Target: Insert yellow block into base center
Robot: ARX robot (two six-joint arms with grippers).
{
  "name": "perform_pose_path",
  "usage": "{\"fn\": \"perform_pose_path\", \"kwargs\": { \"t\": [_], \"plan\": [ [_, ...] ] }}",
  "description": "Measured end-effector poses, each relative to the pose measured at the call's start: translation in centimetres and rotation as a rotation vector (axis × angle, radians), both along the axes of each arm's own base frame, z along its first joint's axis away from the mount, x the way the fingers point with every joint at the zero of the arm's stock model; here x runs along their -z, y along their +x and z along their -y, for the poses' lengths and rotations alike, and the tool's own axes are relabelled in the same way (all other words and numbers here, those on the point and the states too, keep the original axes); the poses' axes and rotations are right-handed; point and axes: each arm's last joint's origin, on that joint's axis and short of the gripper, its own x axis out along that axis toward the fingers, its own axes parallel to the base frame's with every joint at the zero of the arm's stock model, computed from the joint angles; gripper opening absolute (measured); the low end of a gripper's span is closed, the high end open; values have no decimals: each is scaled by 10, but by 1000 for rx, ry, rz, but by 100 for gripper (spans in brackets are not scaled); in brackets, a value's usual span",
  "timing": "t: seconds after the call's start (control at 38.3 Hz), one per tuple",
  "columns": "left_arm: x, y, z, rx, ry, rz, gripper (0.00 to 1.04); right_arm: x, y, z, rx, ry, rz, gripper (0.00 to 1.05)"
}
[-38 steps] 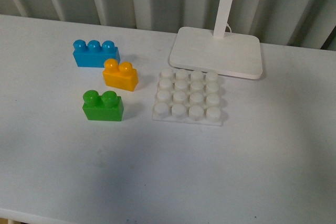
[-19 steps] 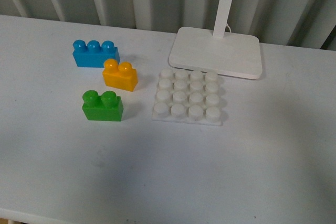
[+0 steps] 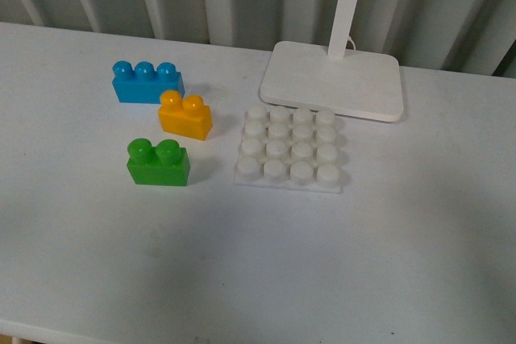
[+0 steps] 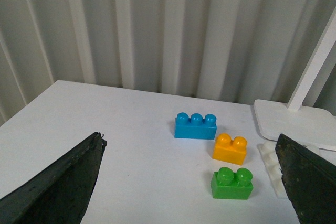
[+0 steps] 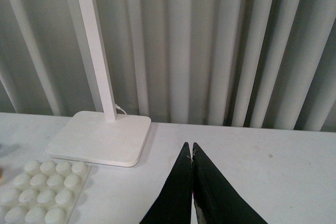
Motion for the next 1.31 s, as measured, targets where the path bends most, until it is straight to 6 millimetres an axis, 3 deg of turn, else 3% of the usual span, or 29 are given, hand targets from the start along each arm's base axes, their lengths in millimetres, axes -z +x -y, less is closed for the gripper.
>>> {"fn": "perform_pose_path", "kwargs": {
  "t": [1.1, 1.25, 1.31],
  "plan": [
    [0, 0, 0, 0, 0, 0, 98, 1, -32, 0, 0, 0, 3, 1],
    [0, 0, 0, 9, -4, -8, 98, 1, -32, 0, 0, -2, 3, 23],
    [0, 1, 2, 102, -82, -163, 98, 1, -32, 0, 0, -2, 3, 31]
  ]
}}
